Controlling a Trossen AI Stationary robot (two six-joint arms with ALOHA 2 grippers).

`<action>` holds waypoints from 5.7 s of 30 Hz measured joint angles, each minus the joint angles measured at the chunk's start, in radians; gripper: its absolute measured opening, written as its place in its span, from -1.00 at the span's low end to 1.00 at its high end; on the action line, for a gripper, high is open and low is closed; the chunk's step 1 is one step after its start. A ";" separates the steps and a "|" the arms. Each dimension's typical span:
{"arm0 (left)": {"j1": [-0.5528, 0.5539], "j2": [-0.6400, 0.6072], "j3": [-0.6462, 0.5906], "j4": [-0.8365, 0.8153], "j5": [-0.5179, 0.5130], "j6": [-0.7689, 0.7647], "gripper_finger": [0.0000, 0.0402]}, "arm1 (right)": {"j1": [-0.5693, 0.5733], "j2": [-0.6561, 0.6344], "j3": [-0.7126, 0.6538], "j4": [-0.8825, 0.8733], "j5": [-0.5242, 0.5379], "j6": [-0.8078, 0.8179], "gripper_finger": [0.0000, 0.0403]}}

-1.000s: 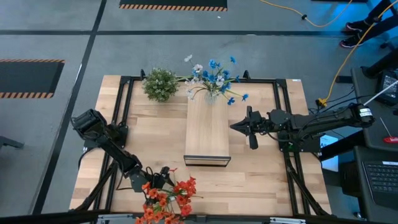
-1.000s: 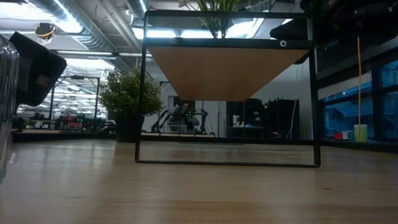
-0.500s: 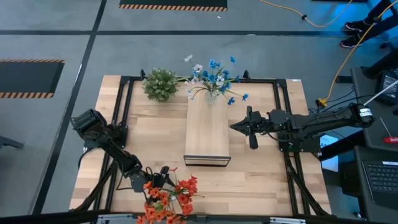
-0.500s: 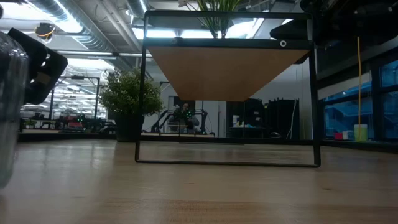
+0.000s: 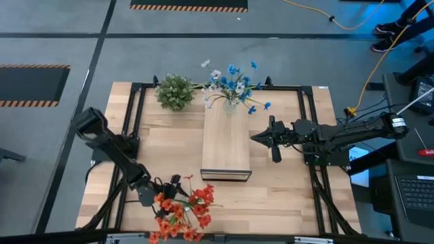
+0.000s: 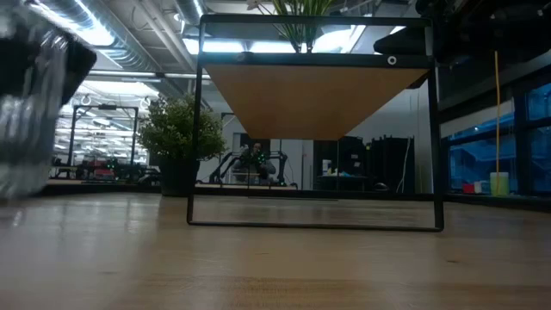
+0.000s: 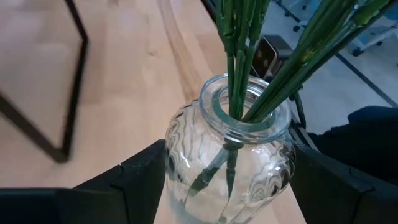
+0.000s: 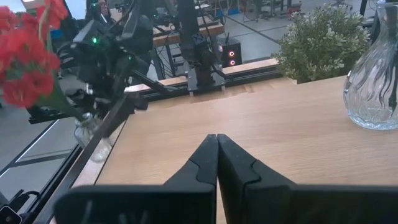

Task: Pick and place flowers into a vace then onto a shelf
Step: Put the transparent flower vase with flowers on the shelf, then return to Home Position

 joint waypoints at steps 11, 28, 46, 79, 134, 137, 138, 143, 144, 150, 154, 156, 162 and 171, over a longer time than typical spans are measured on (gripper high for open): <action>-0.055 -0.338 0.000 -0.363 -0.218 -0.027 0.41 | 0.000 0.000 0.000 0.000 0.000 0.019 -0.97; 0.059 -0.632 0.000 -0.529 -0.419 0.057 0.41 | 0.001 0.000 0.000 0.000 -0.010 0.016 -0.97; 0.401 -0.633 0.000 -0.427 -0.168 0.123 0.41 | 0.155 0.000 0.000 -0.001 0.024 0.047 -0.97; 0.748 -0.221 0.288 -0.306 0.325 0.333 0.41 | 0.204 0.000 0.000 -0.008 0.134 -0.032 -0.97; 0.814 -0.057 0.377 -0.256 0.476 0.288 0.55 | 0.203 0.000 0.000 -0.049 0.132 -0.032 -0.97; 0.814 -0.058 0.377 -0.256 0.476 0.288 0.56 | 0.204 0.000 0.000 -0.049 0.132 -0.032 -0.97; 0.814 -0.058 0.377 -0.256 0.476 0.292 0.56 | 0.204 0.000 0.000 -0.049 0.132 -0.032 -0.97; 0.814 -0.060 0.376 -0.256 0.477 0.321 0.55 | 0.204 0.000 0.000 -0.049 0.132 -0.032 -0.97; 0.814 -0.061 0.376 -0.257 0.477 0.320 0.54 | 0.204 0.000 0.000 -0.049 0.132 -0.032 -0.97; 0.814 -0.061 0.376 -0.261 0.476 0.315 0.44 | 0.203 0.000 0.000 -0.048 0.132 -0.032 -0.97; 0.814 -0.061 0.376 -0.261 0.474 0.311 0.50 | 0.204 0.000 0.000 -0.048 0.132 -0.032 -0.97; 0.814 -0.061 0.376 -0.261 0.475 0.311 0.56 | 0.203 0.000 0.000 -0.048 0.132 -0.032 -0.97; 0.813 -0.061 0.375 -0.265 0.473 0.311 0.67 | 0.203 0.000 0.000 -0.048 0.132 -0.032 -0.97; 0.813 -0.086 0.375 -0.276 0.468 0.311 0.66 | 0.203 0.000 0.000 -0.049 0.132 -0.032 -0.97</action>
